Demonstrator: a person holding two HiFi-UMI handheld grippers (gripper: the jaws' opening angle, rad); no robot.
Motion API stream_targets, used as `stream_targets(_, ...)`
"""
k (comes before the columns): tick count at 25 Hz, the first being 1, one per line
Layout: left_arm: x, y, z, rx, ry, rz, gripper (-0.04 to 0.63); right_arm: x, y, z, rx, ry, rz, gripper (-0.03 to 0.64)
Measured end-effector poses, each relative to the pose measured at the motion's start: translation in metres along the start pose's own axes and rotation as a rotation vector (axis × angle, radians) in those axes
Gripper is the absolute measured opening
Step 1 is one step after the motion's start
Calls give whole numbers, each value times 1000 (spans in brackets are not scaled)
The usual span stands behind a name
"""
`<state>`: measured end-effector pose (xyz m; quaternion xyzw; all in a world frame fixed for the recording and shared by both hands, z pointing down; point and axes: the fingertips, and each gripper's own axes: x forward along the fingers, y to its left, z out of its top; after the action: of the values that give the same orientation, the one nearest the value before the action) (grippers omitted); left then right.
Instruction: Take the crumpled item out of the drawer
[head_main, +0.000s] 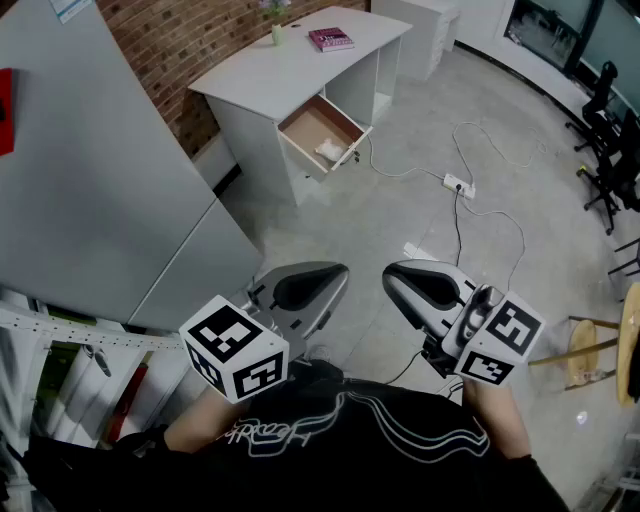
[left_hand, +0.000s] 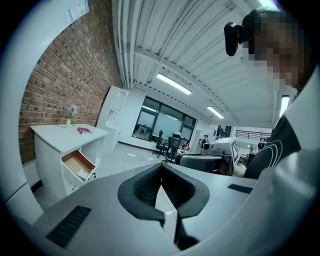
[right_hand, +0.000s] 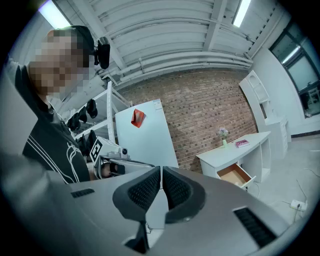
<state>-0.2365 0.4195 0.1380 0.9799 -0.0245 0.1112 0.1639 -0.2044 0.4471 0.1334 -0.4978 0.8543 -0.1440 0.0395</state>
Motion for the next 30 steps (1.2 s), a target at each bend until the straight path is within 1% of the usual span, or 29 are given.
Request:
stream_targets(11,3,-2,-1,10,-4,-5,21,-4,-1,3,-8,-6,-8,49)
stream_targets(15,6,-2,-5,17,-1,-14,22,-8,-9,3,6,-20,-30,51)
stream_targets(19,13,6,-7,6,1,-10,23,-5,-19,-1,15,-20,-33,51)
stream_targets(24,30,29,-4,-10,10,-1,22,5,-45,-3,15,-3,-44,51)
stream_targets(30,64,86,10,-38,15,-19,22,40,-103,5,26,25,-65,52)
